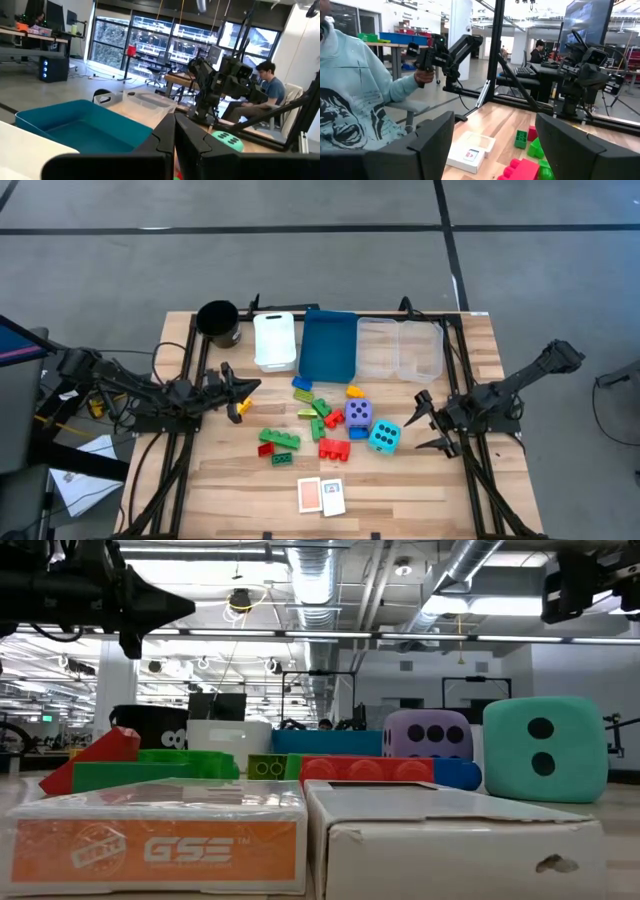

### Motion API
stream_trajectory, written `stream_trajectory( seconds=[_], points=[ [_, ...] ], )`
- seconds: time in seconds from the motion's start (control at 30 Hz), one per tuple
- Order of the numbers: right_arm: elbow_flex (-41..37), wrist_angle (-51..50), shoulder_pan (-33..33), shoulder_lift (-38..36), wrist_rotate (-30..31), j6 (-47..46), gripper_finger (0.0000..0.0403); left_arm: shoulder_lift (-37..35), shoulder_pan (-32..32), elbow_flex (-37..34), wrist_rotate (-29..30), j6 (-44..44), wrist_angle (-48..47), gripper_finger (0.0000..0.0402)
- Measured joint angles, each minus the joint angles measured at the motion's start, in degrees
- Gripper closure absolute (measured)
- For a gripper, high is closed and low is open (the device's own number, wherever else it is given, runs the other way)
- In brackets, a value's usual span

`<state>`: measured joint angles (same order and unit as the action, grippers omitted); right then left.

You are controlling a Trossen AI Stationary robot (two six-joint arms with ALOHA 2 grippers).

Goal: Pick & Place Toys
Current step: Put the blue dice into the blue bin

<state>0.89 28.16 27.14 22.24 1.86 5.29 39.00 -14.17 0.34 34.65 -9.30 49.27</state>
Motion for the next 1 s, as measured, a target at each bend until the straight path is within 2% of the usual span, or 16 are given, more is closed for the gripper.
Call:
stream_trajectory(
  seconds=[0.1,0.3,0.37,0.7,0.87,1.0],
  points=[
    [0.00,1.28,-0.90,0.22,3.40,-1.21,0.0127,0.91,0.00,0.00,0.02,0.42,1.14,0.0402],
    [0.00,2.23,-3.63,0.25,18.69,0.06,0.0127,1.71,0.10,0.00,0.06,2.94,2.97,0.0402],
    [0.00,2.39,-4.66,0.23,21.50,-0.84,0.0127,1.69,0.54,0.00,0.06,2.97,3.60,0.0402],
    [0.00,5.33,-5.78,0.24,20.69,-5.15,0.0127,1.69,2.56,0.00,0.07,2.86,4.27,0.0402],
    [0.00,6.54,-6.30,0.24,20.66,-4.17,0.0127,1.69,2.54,0.00,0.07,2.86,4.29,0.0402],
    [0.00,5.85,-6.21,0.26,20.60,-7.63,0.0127,1.69,2.54,0.00,0.06,2.84,4.29,0.0402]
  ],
)
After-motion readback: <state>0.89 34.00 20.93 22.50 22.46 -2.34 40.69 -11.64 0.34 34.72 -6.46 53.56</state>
